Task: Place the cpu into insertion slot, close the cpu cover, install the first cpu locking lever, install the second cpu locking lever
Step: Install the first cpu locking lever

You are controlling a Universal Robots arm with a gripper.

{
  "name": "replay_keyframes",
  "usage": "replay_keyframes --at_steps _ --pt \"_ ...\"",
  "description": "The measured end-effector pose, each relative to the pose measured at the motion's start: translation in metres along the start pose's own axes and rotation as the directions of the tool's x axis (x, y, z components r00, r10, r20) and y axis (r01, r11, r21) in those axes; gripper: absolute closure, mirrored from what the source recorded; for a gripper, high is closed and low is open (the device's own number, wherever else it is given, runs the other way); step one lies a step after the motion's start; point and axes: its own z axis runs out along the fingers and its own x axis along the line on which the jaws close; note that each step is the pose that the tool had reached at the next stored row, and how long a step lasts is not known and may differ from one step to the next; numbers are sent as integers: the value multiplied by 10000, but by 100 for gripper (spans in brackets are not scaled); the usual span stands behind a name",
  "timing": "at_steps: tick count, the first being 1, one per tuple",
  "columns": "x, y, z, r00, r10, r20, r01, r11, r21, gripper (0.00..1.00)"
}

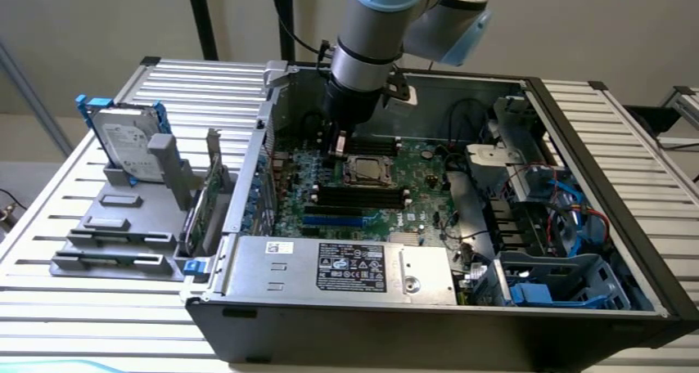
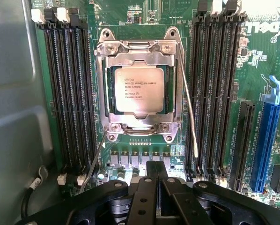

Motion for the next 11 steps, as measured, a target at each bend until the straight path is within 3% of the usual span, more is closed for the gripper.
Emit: replay_keyframes --at_steps 3,5,7,11 --pt "-1 -5 1 10000 1 -2 -1 10000 -1 89" --pt "-5 -23 -8 10000 -10 -62 10 10000 3 89" --pt "-10 -69 -38 9998 -29 -188 29 10000 6 89" --pt "-32 -159 -106 9993 -55 -358 55 10000 13 89"
